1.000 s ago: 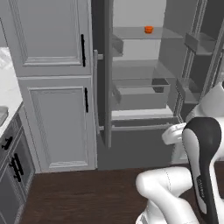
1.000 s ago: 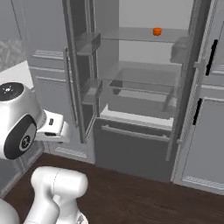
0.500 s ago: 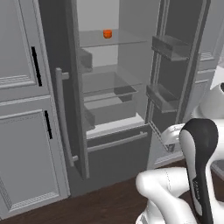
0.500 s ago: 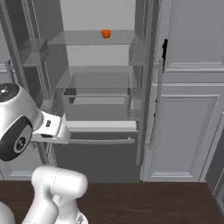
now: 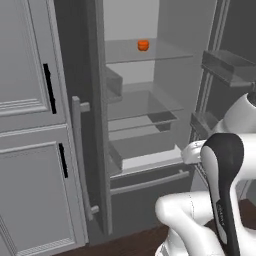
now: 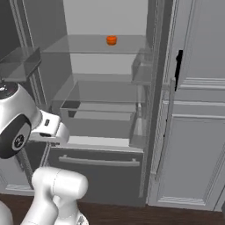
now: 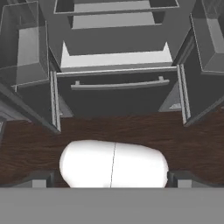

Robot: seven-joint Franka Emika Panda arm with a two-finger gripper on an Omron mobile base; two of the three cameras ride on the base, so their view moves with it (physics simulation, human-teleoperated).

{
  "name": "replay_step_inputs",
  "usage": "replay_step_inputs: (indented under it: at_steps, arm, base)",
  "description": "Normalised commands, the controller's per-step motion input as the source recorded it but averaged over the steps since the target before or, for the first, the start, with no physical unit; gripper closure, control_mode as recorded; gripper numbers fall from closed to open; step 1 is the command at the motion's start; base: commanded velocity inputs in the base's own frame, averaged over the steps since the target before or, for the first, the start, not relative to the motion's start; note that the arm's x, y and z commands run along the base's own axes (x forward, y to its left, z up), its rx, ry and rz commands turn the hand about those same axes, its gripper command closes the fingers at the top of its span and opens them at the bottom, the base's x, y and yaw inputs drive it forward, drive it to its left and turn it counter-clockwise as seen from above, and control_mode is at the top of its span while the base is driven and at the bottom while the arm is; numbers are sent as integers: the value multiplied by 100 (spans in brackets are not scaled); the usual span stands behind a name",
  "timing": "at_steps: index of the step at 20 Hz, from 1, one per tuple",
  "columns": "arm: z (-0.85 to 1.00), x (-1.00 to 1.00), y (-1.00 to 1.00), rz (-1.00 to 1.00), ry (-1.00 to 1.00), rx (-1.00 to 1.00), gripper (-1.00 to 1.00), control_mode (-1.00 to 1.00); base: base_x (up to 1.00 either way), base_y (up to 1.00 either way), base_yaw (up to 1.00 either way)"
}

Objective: Place one squash and one chicken drumstick in each tupperware on the nearby counter, to pack two identical lunches.

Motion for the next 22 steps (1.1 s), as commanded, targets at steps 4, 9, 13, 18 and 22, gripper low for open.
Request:
replay_step_inputs:
  at_steps: [4, 9, 13, 18, 22]
  arm:
    - [0, 0, 0, 0, 0, 0, -100, 100]
    - [0, 0, 0, 0, 0, 0, -100, 100]
    - [0, 0, 0, 0, 0, 0, -100, 100]
    - [0, 0, 0, 0, 0, 0, -100, 100]
    - [0, 0, 0, 0, 0, 0, -100, 100]
  base:
    - [24, -34, 13]
    - [80, -1, 0]
    - [99, -8, 3]
    - [48, -21, 12]
    - [2, 0, 1]
